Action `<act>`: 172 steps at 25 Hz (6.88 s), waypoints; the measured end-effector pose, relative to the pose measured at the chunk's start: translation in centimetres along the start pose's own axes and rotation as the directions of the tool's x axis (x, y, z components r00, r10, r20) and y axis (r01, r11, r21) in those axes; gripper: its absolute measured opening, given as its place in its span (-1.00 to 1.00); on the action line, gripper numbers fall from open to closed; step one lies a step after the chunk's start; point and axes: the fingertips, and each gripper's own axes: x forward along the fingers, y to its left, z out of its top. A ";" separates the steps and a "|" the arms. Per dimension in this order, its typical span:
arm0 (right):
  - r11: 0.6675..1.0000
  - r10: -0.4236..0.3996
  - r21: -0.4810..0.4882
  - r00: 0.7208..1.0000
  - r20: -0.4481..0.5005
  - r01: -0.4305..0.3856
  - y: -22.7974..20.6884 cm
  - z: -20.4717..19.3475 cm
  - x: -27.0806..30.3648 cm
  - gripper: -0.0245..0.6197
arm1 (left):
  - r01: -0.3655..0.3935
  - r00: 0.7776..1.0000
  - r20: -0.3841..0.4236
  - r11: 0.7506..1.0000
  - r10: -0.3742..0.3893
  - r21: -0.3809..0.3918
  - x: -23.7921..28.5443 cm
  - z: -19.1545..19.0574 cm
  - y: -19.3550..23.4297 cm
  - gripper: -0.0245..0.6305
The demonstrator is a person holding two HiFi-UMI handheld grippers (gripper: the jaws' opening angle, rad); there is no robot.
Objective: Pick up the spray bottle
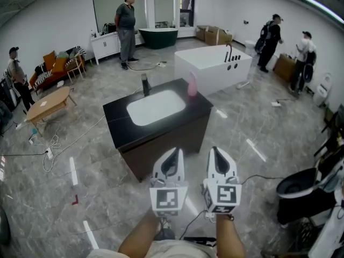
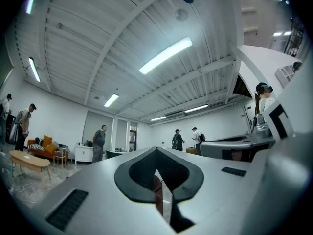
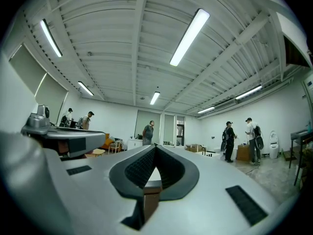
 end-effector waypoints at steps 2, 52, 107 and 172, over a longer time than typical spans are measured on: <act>1.000 -0.007 -0.004 1.000 -0.004 0.007 0.6 0.2 2.0 -0.91 | 0.006 1.000 0.001 1.000 -0.006 0.002 1.4 0.0 1.7 -0.92; 0.998 0.031 0.052 1.000 -0.001 -0.031 -19.0 -5.6 30.0 -0.91 | -0.028 0.999 -0.029 0.999 0.028 0.022 35.6 -7.1 0.3 -0.92; 0.961 0.276 0.033 0.959 -0.070 -0.274 -21.6 -12.4 70.6 -0.91 | -0.187 0.982 -0.030 0.982 0.187 0.010 69.2 -14.4 16.3 -0.92; 0.917 0.391 0.011 0.895 -0.217 -0.398 -19.1 -19.8 74.3 -0.65 | -0.355 0.930 -0.067 0.931 0.360 0.084 67.8 -16.0 19.5 -0.92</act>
